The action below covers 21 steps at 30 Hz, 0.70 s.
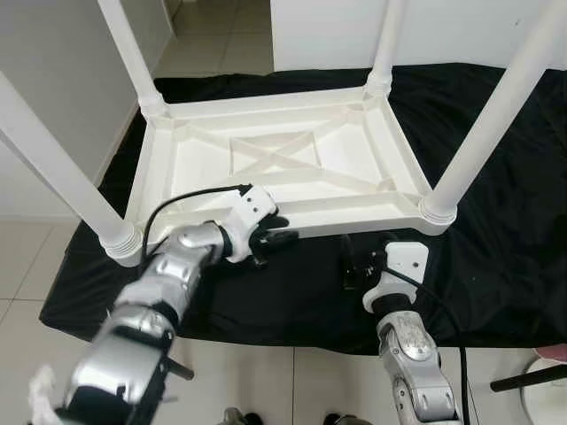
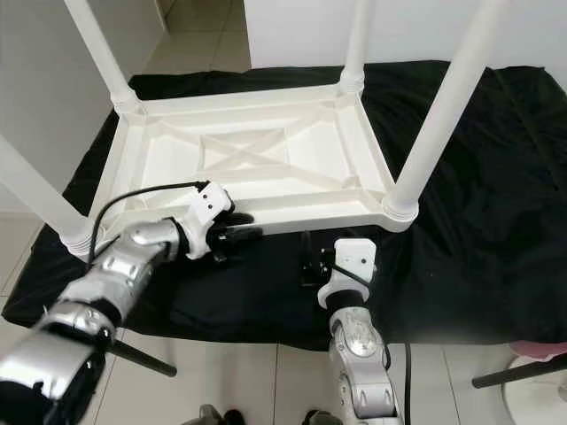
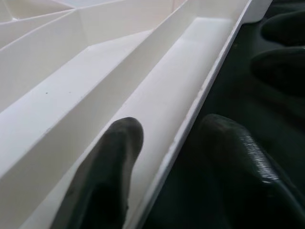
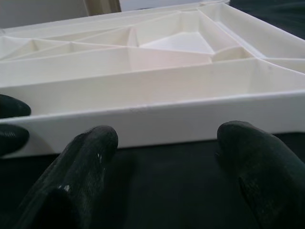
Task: Building children table
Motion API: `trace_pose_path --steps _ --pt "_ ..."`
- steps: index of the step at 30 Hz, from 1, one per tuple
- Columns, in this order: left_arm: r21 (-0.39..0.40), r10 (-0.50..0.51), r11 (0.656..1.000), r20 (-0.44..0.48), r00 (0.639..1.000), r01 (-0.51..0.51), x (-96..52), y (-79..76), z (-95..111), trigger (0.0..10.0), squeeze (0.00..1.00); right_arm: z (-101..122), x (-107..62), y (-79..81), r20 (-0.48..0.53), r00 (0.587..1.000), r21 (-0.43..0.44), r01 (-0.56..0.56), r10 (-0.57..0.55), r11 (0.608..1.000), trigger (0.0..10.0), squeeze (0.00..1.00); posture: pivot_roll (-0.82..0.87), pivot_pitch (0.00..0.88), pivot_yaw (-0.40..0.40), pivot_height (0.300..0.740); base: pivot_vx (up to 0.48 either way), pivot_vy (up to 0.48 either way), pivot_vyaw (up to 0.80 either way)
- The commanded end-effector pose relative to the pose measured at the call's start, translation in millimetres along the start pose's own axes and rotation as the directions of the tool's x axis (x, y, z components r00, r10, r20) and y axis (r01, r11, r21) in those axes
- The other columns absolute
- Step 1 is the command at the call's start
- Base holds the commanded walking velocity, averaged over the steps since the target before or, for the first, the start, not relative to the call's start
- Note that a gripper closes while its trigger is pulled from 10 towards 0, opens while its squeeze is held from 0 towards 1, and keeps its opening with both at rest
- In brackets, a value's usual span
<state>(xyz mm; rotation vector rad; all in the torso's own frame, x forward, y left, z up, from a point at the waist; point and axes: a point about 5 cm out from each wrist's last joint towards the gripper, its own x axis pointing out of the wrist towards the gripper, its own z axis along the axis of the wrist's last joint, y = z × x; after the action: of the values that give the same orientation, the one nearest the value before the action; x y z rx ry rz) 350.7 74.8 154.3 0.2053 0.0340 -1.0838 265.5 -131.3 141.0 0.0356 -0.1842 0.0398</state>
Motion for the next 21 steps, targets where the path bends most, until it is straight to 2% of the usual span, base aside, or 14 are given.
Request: trace_pose_path --steps 1,3,4,5,6,9,13,14,15,21 --pt "-0.080 -0.022 0.997 -0.052 0.998 0.018 -2.6 -8.2 -18.6 10.0 1.00 -3.1 -1.1 3.0 -0.008 1.000 0.011 -0.005 0.005 1.000 10.0 0.00 -0.02 0.175 0.103 0.740 0.000 0.000 0.00" --pt "-0.073 -0.013 0.997 -0.036 0.999 0.011 -2.1 -9.5 -15.1 10.0 1.00 -2.7 0.3 3.2 -0.005 1.000 0.011 -0.006 0.006 1.000 10.0 0.00 -0.01 0.162 0.101 0.740 0.000 0.000 0.00" --pt "-0.063 0.007 0.998 -0.014 1.000 -0.008 -2.1 -10.5 -10.7 10.0 0.31 -3.5 2.0 3.3 -0.005 1.000 0.012 -0.005 0.005 1.000 10.0 0.00 -0.01 0.168 0.098 0.740 0.000 0.000 0.00" --pt "-0.063 0.007 0.998 -0.014 1.000 -0.008 -2.1 -10.5 -10.7 10.0 0.31 -3.5 2.0 3.3 -0.005 1.000 0.012 -0.005 0.005 1.000 10.0 0.00 -0.01 0.168 0.098 0.740 0.000 0.000 0.00" --pt "-0.060 0.019 0.998 -0.001 1.000 -0.019 -2.8 -11.8 -6.6 10.0 0.00 -2.8 4.4 4.5 0.001 1.000 0.016 -0.006 0.005 1.000 10.0 0.00 -0.01 0.163 0.101 0.740 0.000 0.000 0.00" --pt "-0.046 0.039 0.998 0.040 0.998 -0.037 -7.9 -14.1 2.7 10.0 0.00 -1.6 9.8 7.1 0.012 1.000 0.022 -0.009 0.009 1.000 10.0 0.00 0.00 0.148 0.093 0.740 0.000 0.000 0.00" --pt "-0.075 0.081 0.994 0.077 0.994 -0.075 -16.2 -13.7 8.9 10.0 0.00 0.3 15.1 10.0 0.026 0.999 0.025 -0.022 0.021 0.999 10.0 0.00 0.00 0.143 0.092 0.740 0.000 0.000 0.00" --pt "-0.075 0.081 0.994 0.077 0.994 -0.075 -16.2 -13.7 8.9 10.0 0.00 0.3 15.1 10.0 0.026 0.999 0.025 -0.022 0.021 0.999 10.0 0.00 0.00 0.143 0.092 0.740 0.000 0.000 0.00" --pt "-0.042 0.144 0.989 0.074 0.987 -0.141 -26.3 -16.8 11.6 10.0 0.00 1.9 19.9 8.0 0.036 0.999 0.026 -0.019 0.018 0.999 10.0 0.00 0.01 0.122 0.081 0.740 0.000 0.000 0.00" --pt "-0.027 0.164 0.986 0.007 0.986 -0.164 -43.0 -23.7 3.7 10.0 0.00 4.4 26.8 5.9 0.050 0.999 0.016 -0.024 0.023 1.000 10.0 0.00 0.01 0.121 0.068 0.740 0.000 0.000 0.00"
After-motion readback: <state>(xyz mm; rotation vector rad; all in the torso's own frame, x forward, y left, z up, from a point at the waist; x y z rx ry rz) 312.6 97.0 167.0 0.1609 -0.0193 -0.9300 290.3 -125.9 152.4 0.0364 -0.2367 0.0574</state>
